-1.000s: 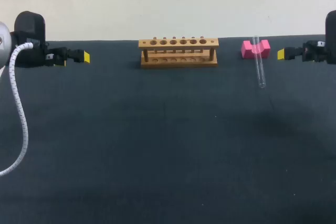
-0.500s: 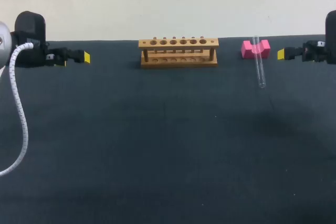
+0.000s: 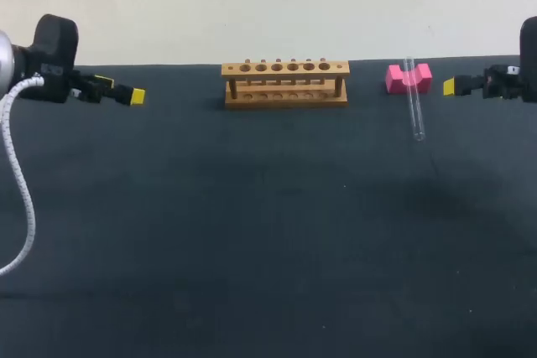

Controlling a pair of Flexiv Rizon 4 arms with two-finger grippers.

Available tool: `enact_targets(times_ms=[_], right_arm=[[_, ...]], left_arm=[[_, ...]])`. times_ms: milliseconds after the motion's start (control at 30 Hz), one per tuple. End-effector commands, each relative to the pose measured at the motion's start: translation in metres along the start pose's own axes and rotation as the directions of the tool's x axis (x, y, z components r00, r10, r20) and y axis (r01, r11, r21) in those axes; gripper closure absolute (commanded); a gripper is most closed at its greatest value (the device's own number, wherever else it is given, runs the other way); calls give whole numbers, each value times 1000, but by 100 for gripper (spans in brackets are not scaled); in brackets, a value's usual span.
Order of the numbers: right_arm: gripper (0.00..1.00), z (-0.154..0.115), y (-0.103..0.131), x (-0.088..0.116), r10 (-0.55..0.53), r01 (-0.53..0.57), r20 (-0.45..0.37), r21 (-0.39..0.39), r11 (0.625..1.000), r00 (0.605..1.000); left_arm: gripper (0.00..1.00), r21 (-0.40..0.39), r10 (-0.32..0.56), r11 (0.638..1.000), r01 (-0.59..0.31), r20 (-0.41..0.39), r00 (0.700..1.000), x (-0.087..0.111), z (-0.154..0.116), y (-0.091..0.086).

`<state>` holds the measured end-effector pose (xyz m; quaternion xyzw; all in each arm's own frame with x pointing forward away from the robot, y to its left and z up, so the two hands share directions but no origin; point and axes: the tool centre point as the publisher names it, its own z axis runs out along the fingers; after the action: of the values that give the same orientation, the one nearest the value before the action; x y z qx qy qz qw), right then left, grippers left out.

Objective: Grasp the test tube, adjust it, and insert it.

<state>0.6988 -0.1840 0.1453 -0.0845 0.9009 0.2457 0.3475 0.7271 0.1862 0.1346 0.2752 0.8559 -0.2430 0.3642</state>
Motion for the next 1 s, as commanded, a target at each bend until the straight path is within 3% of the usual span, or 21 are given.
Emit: enact_targets(times_ms=[33, 467, 1000], right_arm=[[0, -1, 2, 0, 0, 0, 0, 10, 1000, 1000], [0, -1, 2, 0, 0, 0, 0, 10, 1000, 1000], [0, -1, 2, 0, 0, 0, 0, 10, 1000, 1000]], left_arm=[[0, 273, 94, 952, -141, 176, 980, 6, 11, 10], [0, 316, 165, 916, -249, 268, 949, -7, 50, 35], [0, 330, 213, 893, -306, 288, 933, -28, 92, 37]])
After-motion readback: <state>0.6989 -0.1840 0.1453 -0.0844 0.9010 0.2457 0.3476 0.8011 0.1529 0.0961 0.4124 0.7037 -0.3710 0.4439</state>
